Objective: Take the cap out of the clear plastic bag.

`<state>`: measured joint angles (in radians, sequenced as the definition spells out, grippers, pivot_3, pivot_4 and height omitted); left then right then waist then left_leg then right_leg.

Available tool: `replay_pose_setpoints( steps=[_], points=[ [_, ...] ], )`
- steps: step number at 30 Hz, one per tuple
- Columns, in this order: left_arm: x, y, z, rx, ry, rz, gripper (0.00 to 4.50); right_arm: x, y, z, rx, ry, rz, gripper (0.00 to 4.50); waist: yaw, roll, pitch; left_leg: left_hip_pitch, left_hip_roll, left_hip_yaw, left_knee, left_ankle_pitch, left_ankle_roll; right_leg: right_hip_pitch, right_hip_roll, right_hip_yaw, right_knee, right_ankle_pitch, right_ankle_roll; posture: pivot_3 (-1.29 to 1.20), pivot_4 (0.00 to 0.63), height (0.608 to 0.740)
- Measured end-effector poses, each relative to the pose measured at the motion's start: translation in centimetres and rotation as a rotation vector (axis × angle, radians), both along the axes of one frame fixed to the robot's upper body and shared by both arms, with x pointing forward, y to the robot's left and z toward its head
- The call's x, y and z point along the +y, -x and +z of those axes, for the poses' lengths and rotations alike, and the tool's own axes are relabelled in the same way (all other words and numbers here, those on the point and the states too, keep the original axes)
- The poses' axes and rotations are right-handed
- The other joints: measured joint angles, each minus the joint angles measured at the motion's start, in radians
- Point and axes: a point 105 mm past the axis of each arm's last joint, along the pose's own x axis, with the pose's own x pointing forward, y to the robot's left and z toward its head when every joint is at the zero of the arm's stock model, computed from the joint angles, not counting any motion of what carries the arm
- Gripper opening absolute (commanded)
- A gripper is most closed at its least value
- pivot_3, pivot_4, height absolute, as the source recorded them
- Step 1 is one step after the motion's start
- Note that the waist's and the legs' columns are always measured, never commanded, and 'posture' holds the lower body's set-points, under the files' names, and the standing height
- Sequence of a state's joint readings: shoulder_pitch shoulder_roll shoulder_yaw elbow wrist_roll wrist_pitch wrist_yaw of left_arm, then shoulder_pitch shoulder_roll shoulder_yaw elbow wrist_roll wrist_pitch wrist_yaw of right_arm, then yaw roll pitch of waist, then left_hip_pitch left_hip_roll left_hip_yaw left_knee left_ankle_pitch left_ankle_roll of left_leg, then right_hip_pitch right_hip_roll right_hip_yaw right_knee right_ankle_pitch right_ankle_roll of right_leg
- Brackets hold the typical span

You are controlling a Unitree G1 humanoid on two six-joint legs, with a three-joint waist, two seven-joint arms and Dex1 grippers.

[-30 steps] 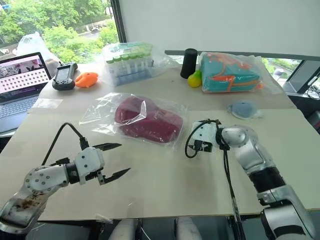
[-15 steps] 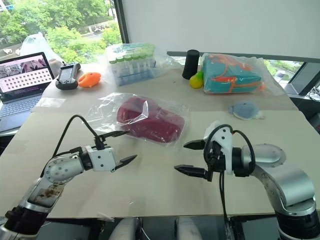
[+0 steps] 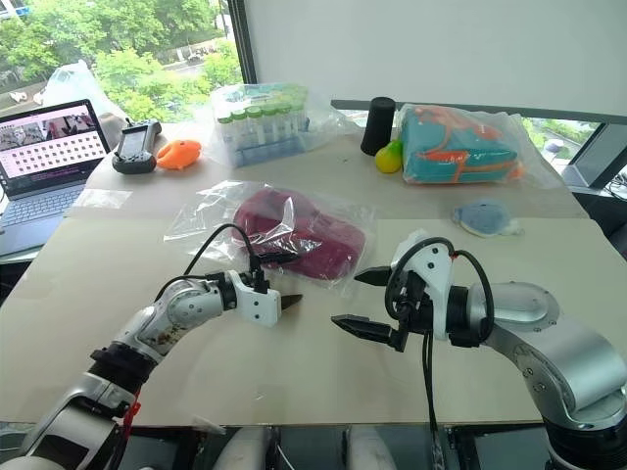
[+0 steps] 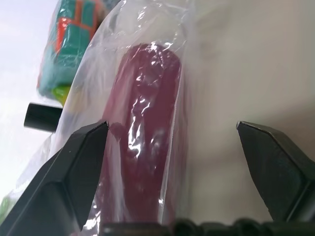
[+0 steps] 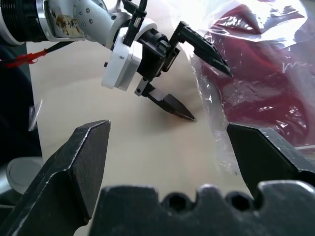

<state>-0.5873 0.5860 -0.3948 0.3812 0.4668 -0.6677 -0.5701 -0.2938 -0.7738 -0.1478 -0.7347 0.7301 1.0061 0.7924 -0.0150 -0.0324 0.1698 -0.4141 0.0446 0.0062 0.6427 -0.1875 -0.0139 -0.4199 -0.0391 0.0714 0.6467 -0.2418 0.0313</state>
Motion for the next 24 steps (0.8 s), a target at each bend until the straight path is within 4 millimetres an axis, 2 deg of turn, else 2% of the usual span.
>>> replay_pose_setpoints(
  steps=[7, 11, 14, 17, 24],
  points=[
    [1.6, -1.4, 0.5, -0.057, -0.164, -0.114, 4.5, -0.6, 0.0, 0.1, 0.002, 0.009, -0.026, 4.45, -0.011, -0.001, -0.001, 0.004, 0.0, 0.0, 0.0, 0.0, 0.0, 0.003, 0.0, 0.0, 0.0, 0.0, 0.0, 0.0, 0.15, 0.74],
    [2.4, -3.7, 0.8, -0.059, -0.184, -0.026, 4.5, -0.7, -0.1, 0.0, 0.005, 0.009, -0.032, 4.45, -0.013, -0.001, -0.001, 0.011, 0.0, 0.0, 0.0, 0.0, 0.0, 0.011, 0.0, 0.0, 0.0, 0.001, 0.001, 0.0, 0.15, 0.74],
    [1.2, -4.5, 0.5, -0.039, -0.095, 0.045, 4.5, -0.6, -0.2, 0.1, 0.0, 0.004, -0.035, 4.45, -0.008, 0.001, -0.002, 0.013, 0.0, 0.0, 0.0, 0.0, 0.0, 0.014, 0.0, 0.0, -0.001, 0.0, 0.001, 0.0, 0.15, 0.74],
    [0.4, -4.3, -0.1, -0.007, 0.031, 0.121, 4.5, -0.6, -0.3, 0.3, -0.009, 0.003, -0.038, 4.45, 0.004, 0.001, -0.002, 0.012, 0.0, 0.0, 0.0, 0.0, 0.0, 0.014, 0.0, -0.001, -0.001, 0.0, 0.002, 0.0, 0.15, 0.74],
    [-2.0, -3.6, -0.5, 0.0, 0.182, 0.267, 4.5, -0.6, -0.7, 0.7, -0.027, -0.001, -0.051, 4.45, 0.028, 0.001, -0.003, 0.009, -0.003, -0.001, 0.0, 0.0, 0.0, 0.014, -0.004, -0.002, -0.004, 0.0, 0.003, 0.0, 0.15, 0.74]
  ],
)
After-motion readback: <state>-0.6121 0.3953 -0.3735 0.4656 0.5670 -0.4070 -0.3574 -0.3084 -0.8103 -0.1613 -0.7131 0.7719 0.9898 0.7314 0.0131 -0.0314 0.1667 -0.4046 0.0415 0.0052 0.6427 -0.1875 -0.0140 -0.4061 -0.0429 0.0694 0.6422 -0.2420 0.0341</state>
